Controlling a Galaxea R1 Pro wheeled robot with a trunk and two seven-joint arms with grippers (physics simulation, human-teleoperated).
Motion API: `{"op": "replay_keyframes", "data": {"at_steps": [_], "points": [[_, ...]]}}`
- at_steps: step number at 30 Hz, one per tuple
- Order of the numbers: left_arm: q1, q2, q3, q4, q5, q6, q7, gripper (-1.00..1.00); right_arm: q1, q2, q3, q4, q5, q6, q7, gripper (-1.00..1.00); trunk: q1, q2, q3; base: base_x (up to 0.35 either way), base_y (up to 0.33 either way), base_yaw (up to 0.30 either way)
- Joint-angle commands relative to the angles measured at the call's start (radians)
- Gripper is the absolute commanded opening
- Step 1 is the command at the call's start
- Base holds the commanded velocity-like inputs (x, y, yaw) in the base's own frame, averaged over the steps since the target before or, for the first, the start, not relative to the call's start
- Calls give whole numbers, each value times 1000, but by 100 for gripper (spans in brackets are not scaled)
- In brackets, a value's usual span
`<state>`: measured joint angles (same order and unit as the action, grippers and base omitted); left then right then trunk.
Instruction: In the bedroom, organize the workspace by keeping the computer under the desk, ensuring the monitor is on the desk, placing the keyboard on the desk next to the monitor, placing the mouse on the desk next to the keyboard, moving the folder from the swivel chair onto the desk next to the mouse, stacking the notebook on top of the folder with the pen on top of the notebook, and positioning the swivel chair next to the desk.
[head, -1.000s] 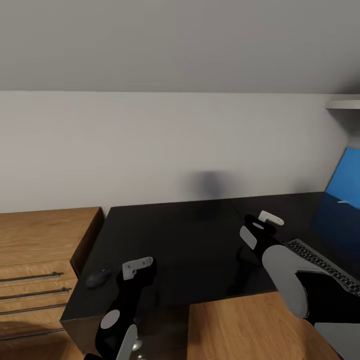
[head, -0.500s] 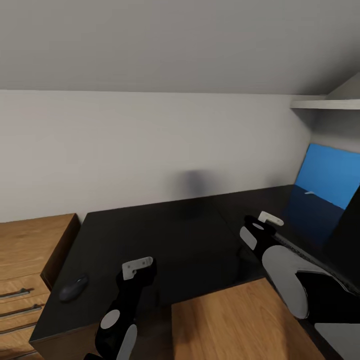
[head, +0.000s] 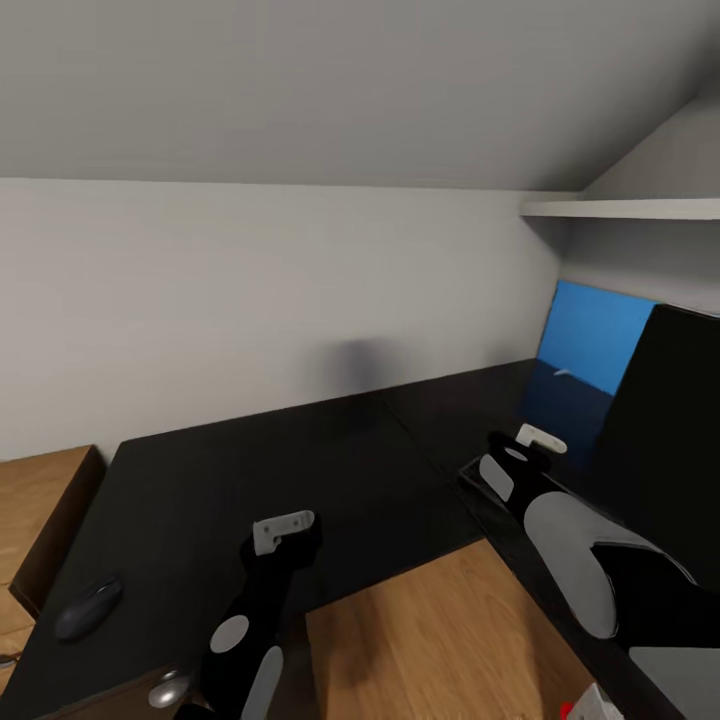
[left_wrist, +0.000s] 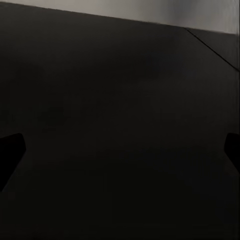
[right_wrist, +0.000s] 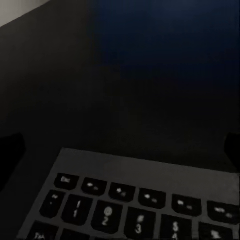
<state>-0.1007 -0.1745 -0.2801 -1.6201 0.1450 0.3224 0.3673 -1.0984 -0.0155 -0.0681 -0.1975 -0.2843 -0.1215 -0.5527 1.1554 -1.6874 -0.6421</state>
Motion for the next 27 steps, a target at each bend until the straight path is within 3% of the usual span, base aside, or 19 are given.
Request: {"op": "replay_keyframes", "data": {"at_steps": [1, 3, 5, 7, 10, 11, 14, 19, 27], "points": [[-10, 0, -2, -1, 1, 7, 10, 100, 0, 1, -5, 0, -4, -7, 2, 100, 0, -1, -1, 0, 0, -254], [-33, 0, -3, 0, -18, 21, 16, 100, 2, 1, -5, 1, -4, -7, 2, 100, 0, -1, -1, 0, 0, -246], [-107, 0, -3, 5, -43, 94, 32, 100, 14, 4, -4, 1, -4, -8, 14, 100, 0, -1, -1, 0, 0, -214], [-133, 0, -1, 8, -35, 117, 35, 100, 21, 5, -4, 1, -4, -8, 24, 100, 0, -1, -1, 0, 0, -190], [-175, 0, 13, 23, 33, 157, 35, 100, 28, 6, -4, 0, -4, -7, 41, 100, 0, -1, -1, 0, 0, -145], [-189, 0, 32, 34, 123, 174, 33, 100, 30, 7, -4, 1, -4, -6, 48, 100, 0, -1, -1, 0, 0, -62], [-202, 0, 42, 34, 284, 189, 27, 100, 33, 11, -4, 1, -4, -6, 55, 100, 0, -1, -1, 0, 0, -25], [-204, 20, 42, 23, 315, 184, 24, 100, 34, 19, -2, 0, -5, -3, 56, 100, 0, -1, -1, 0, 0, -4], [-205, 30, 51, 3, 322, 182, 28, 100, 34, 39, -3, 1, -9, -1, 55, 100, 0, -1, -1, 0, 0, 0]]}}
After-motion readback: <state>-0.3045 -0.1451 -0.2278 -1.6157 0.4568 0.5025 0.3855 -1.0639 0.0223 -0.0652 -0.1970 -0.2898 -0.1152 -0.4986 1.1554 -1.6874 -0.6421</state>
